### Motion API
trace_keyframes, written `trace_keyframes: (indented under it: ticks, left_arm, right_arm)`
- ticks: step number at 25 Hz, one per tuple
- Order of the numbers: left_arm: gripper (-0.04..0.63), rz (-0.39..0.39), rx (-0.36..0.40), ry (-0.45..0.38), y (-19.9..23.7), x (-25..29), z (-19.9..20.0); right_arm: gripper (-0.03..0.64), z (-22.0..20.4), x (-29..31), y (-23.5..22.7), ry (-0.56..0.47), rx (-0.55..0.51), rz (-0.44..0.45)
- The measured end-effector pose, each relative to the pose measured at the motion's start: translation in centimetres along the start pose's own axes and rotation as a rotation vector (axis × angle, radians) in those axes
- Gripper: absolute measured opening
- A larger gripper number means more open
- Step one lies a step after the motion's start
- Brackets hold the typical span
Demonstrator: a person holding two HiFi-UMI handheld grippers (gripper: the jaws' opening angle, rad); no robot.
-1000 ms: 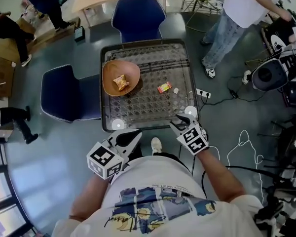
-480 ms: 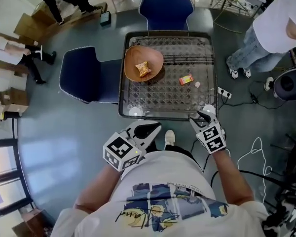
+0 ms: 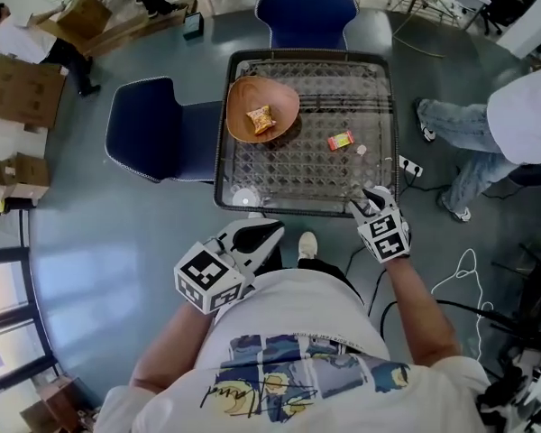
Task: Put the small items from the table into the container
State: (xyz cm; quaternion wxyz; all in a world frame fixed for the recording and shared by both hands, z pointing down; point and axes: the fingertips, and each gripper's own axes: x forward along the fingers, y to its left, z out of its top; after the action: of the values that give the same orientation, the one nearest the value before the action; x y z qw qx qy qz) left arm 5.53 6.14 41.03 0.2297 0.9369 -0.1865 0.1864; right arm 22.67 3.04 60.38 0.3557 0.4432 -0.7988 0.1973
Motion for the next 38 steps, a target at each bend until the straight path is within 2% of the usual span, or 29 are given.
trace_keyframes:
  ticks: [8,16,27,29,32,38]
  left_arm:
    - [0.009,0.046,-0.014,-0.023,1.6,-1.4,0.4]
    - [0.009,0.123,-0.056,-0.015,4.5,-1.7,-0.8]
    - [0.009,0.203,-0.097,0.001,6.4,-4.7,-0.9]
    - [0.009,0.206,-0.100,0.004,6.5,-4.9,-0.8]
    - [0.009,0.211,-0.098,0.006,6.7,-5.1,-1.0]
    - [0.009,0.185,-0.079,-0.017,7.2,-6.5,-0.6]
  right_arm:
    - [0.161,-1.9,4.5,-5.9,0.088,0.036,-0.066]
    - [0.161,-4.0,11.7,-12.4,0.164,0.072,-0.119]
    - [0.161,-4.0,16.5,-13.7,0.244,0.082,-0.111]
    - [0.160,-4.3,16.6,-14.3,0.259,0.094,-0.129]
    - [0.117,-4.6,16.9,-14.2,0.271,0.099,-0.124]
    - [0.114,-3.2,15.3,-12.4,0.254,0.082,-0.134]
